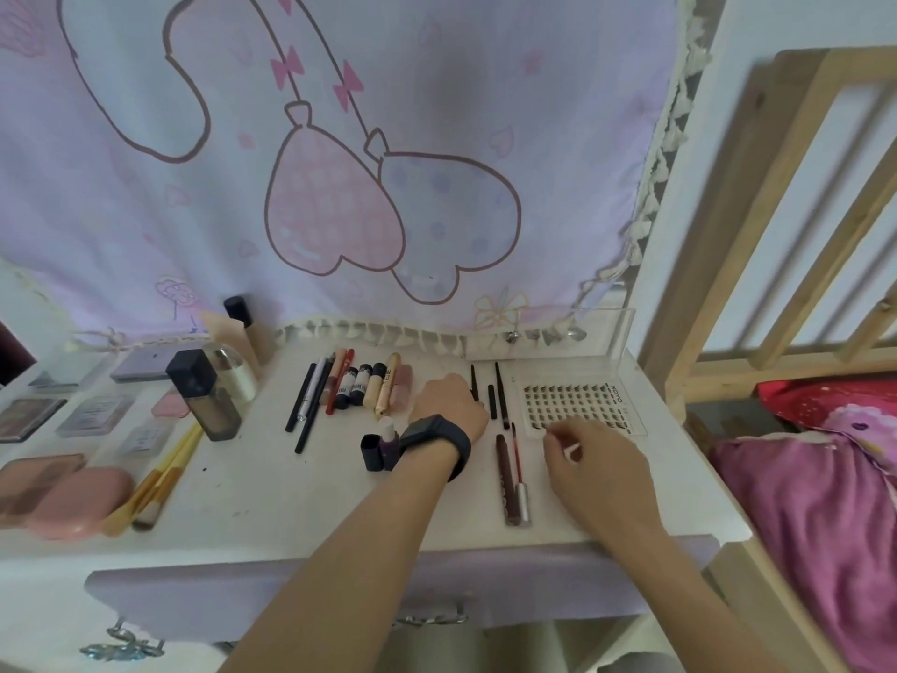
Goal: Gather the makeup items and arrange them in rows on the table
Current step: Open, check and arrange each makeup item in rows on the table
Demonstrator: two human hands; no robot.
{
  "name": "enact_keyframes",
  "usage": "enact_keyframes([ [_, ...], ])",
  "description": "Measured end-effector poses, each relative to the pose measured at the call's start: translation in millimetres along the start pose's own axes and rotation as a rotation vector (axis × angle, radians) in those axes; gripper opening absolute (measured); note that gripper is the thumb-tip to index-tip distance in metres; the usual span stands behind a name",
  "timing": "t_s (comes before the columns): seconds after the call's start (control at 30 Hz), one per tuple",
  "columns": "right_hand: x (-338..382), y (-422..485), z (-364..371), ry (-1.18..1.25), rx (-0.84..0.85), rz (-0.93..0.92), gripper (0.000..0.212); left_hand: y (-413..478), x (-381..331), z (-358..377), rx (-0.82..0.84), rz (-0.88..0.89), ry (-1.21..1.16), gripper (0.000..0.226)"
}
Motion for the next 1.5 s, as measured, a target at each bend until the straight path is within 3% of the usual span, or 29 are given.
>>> enact_keyframes([
  [0.1, -18, -30, 10, -0.148, -0.134, -0.062, 0.011, 1, -4, 2, -0.016, 0.011, -0.006, 0.023],
  [0.23, -27, -41, 17, -0.151, -0.239, -0.129, 0.014, 4, -7, 4, -0.011, 0.013, -0.014, 0.023],
  [0.63, -28, -41, 18, -0.122, -0.272, -0.14, 0.013, 1, -5, 7, 0.046, 0.026, -0.047, 0.024],
  [0.73, -28, -41, 17, -0.118, -0.254, -0.127, 0.013, -1, -6, 4, 0.059, 0.032, -0.06, 0.033],
  [0.9, -28, -39, 14, -0.01, -0.141, -0.051, 0.016, -22, -14, -32, 0.024, 0.128, -0.087, 0.03],
  [1.03, -13, -32, 3, 0.198, -0.049, -0.041, 0.021, -62, 8, -84, -0.222, 0.288, -0.315, 0.016],
  [1.2, 47, -11, -3, 0.243, -0.017, -0.19, 0.022, -99, 97, -97, -0.465, 0.159, -0.427, 0.018],
  [1.37, 104, 30, 23, 0.092, 0.132, -0.273, 0.026, -100, 174, -57, -0.324, -0.085, -0.081, 0.043],
  [1.5, 132, 66, 51, -0.113, 0.37, -0.266, 0.036, -95, 200, -23, -0.194, -0.1, 0.007, 0.055],
])
Point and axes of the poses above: each hand's wrist, its own y-axis towards the middle knuckle, its own z-axis out of the palm, x = y × z, the point moved 4 cm from there along y, towards the middle knuckle, and after that the axes turned 13 degrees about x, right-handed, at the moved point
